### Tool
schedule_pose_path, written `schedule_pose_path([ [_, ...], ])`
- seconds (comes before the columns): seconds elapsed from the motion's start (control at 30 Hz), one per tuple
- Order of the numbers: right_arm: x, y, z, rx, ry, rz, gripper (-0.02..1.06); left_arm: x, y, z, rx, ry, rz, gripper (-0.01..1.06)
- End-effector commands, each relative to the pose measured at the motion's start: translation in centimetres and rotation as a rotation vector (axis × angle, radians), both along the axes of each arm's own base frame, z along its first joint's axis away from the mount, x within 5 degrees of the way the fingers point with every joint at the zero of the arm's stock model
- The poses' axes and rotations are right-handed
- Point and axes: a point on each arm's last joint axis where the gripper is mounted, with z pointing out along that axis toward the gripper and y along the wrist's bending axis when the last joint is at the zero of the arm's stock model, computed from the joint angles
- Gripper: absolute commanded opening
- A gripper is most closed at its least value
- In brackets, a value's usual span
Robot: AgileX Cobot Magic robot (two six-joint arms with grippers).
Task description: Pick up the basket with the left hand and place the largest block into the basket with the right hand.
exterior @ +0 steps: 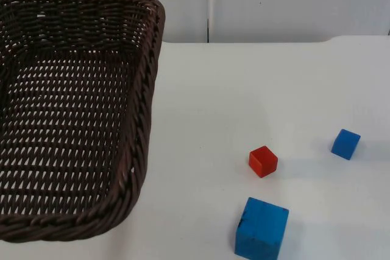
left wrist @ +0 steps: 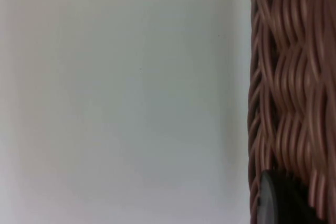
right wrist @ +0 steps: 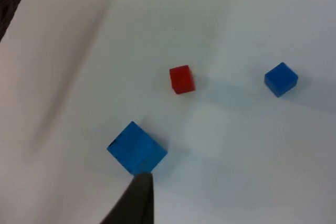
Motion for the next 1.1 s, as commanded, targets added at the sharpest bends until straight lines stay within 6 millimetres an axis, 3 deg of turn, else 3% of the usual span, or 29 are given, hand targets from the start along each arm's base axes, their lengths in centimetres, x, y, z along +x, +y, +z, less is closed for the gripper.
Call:
schedule_pose_path([
  [0.0, 0.7, 0.2, -0.3, 0.004, 0.02, 0.021, 1.03, -0.1, -0.1, 0.3, -0.015, -0.021, 0.015, 0.0],
  [0.23, 1.7, 1.1, -1.3, -0.005, 0.081, 0.081, 1.03, -0.1, -0.1, 0.3, -0.017, -0.022, 0.016, 0.0],
  [0.67, 0.9, 6.2, -2.1, -0.107, 0.017, 0.244, 1.03, -0.1, -0.1, 0.3, -0.017, -0.022, 0.016, 0.0],
  [0.87, 0.8, 9.3, -3.9, -0.211, 0.041, 0.327, 1.03, -0.1, -0.1, 0.3, -0.017, -0.021, 0.015, 0.0],
  [1.07, 1.6, 12.8, -7.6, -0.332, 0.094, 0.404, 1.03, -0.1, -0.1, 0.3, -0.017, -0.02, 0.014, 0.0],
])
